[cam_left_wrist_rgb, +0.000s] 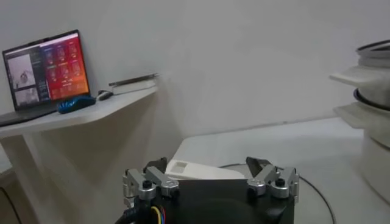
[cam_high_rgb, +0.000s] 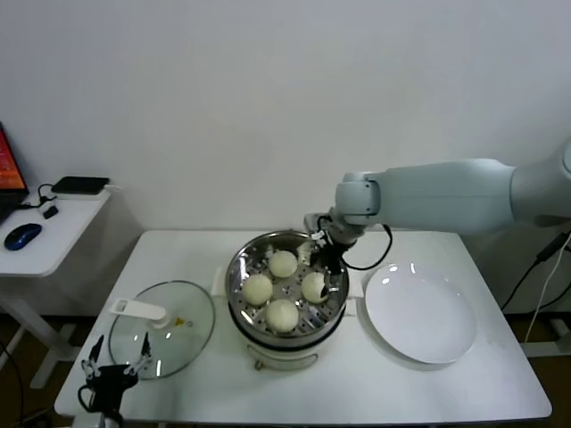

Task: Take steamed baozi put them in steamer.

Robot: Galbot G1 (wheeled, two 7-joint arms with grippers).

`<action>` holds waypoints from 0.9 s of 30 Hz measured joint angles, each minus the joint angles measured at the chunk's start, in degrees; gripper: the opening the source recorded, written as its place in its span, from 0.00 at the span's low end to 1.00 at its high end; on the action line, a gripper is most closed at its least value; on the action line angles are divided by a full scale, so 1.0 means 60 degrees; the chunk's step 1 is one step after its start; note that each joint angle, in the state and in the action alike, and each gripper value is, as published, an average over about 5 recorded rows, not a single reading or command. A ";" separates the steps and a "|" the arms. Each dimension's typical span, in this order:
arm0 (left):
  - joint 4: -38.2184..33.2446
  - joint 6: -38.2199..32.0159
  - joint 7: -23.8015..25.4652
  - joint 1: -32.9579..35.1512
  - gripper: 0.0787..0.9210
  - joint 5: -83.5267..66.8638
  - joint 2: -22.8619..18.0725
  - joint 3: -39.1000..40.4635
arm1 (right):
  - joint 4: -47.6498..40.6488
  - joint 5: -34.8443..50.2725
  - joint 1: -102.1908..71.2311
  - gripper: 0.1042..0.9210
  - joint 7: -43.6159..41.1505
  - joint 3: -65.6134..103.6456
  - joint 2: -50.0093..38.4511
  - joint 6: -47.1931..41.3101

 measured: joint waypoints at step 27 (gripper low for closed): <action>0.0061 -0.0302 0.0099 -0.0068 0.88 0.0248 0.0000 0.0100 | 0.3667 0.1132 -0.0814 0.88 0.4887 0.3970 -0.6217 0.0804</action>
